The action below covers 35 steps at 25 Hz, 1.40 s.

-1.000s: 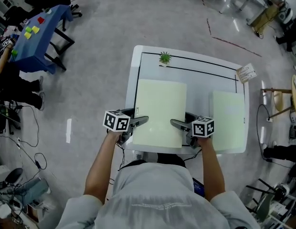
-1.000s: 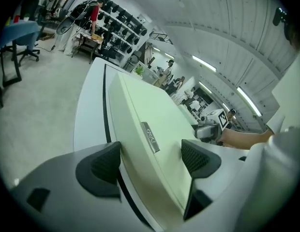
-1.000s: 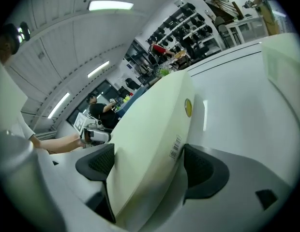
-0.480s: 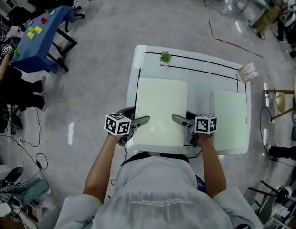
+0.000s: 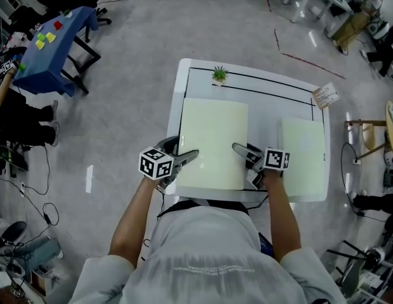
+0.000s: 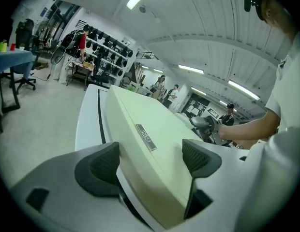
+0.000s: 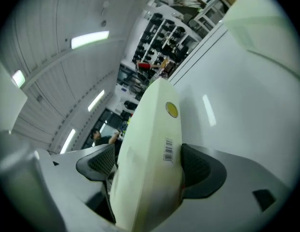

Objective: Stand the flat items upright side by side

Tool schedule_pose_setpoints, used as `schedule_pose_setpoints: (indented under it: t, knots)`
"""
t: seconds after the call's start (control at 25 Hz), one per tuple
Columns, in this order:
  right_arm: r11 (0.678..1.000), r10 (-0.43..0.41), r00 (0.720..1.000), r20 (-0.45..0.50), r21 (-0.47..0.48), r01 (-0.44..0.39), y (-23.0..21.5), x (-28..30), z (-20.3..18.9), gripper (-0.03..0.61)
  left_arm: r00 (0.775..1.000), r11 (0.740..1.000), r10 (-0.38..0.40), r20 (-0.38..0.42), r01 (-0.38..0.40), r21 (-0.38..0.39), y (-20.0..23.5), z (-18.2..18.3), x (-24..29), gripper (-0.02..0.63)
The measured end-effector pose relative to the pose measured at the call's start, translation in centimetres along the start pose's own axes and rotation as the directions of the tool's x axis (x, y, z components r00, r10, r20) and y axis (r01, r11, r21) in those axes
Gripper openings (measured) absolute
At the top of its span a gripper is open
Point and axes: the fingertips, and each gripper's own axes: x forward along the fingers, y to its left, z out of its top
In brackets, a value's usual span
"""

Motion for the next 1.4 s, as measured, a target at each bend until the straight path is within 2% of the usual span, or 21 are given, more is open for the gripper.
schedule_pose_setpoints:
  t: [0.08,0.16,0.32,0.4,0.52,0.68,0.76,0.88,1.0,1.12,1.24,1.4]
  knots:
    - [0.996,0.059,0.994,0.089,0.062,-0.064,0.5,-0.1,0.9,0.439,1.0,1.0,-0.003,0.005,0.003,-0.024,0.3,0.2,-0.3,0.405]
    - [0.993,0.079,0.99,0.113,0.073,-0.088,0.7,-0.1,1.1,0.439,1.0,1.0,-0.004,0.003,0.004,-0.027,0.4,0.4,-0.5,0.405]
    - [0.993,0.077,0.994,0.078,0.085,-0.083,0.3,0.1,0.7,0.414,1.0,1.0,-0.002,0.006,0.002,-0.022,0.2,0.5,-0.7,0.407]
    - [0.988,0.125,0.991,0.056,0.088,-0.13,1.3,0.4,0.5,0.383,1.0,1.0,-0.016,0.009,0.016,-0.024,-0.1,0.5,-0.5,0.407]
    - [0.973,0.209,0.977,0.043,0.095,-0.212,2.7,0.8,0.4,0.384,1.0,0.999,-0.028,0.01,0.028,-0.023,-0.6,0.5,-0.2,0.407]
    - [0.977,0.193,0.981,-0.002,0.096,-0.192,2.4,0.5,0.1,0.384,0.999,0.999,-0.036,-0.001,0.036,-0.028,-0.7,0.6,0.0,0.408]
    - [0.986,0.159,0.987,-0.026,0.061,-0.157,1.7,0.3,0.0,0.385,0.999,0.998,-0.043,-0.006,0.043,-0.052,-0.5,0.7,0.2,0.41]
    - [0.986,0.167,0.985,-0.043,-0.023,-0.168,2.0,0.2,0.3,0.387,0.998,0.993,-0.065,-0.014,0.063,-0.098,-0.2,0.8,0.5,0.414]
    - [0.981,0.15,0.986,-0.076,-0.114,-0.158,1.8,0.0,0.8,0.393,0.995,0.99,-0.094,-0.033,0.09,-0.108,0.0,1.2,0.9,0.416]
    - [0.965,0.159,0.981,-0.108,-0.195,-0.177,2.2,-0.2,1.0,0.397,0.989,0.985,-0.141,-0.054,0.134,-0.112,0.0,1.6,1.1,0.421]
    - [0.94,0.177,0.974,-0.141,-0.27,-0.21,2.4,-0.7,0.4,0.397,0.971,0.968,-0.229,-0.071,0.219,-0.124,-0.8,1.7,1.3,0.43]
    - [0.916,0.189,0.968,-0.162,-0.326,-0.234,2.4,-1.0,0.2,0.399,0.952,0.947,-0.302,-0.054,0.293,-0.131,-1.5,2.1,1.6,0.434]
